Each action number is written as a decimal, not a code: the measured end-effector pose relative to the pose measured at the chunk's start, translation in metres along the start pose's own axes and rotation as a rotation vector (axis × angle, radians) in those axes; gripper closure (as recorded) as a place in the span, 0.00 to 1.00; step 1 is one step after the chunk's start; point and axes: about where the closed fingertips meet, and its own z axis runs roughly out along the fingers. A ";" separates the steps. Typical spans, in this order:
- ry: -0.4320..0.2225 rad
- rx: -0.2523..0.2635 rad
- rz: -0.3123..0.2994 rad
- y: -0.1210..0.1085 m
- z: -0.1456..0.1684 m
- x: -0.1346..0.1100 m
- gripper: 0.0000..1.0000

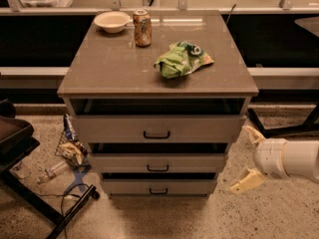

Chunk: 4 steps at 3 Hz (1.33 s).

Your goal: Open middle drawer

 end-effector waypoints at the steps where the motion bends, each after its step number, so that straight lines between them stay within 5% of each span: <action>1: -0.015 -0.010 0.028 0.006 0.032 0.020 0.00; 4: 0.016 -0.064 -0.004 0.025 0.101 0.041 0.00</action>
Offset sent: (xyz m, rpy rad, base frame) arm 0.0129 0.0269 -0.1073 0.0148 0.0691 0.0002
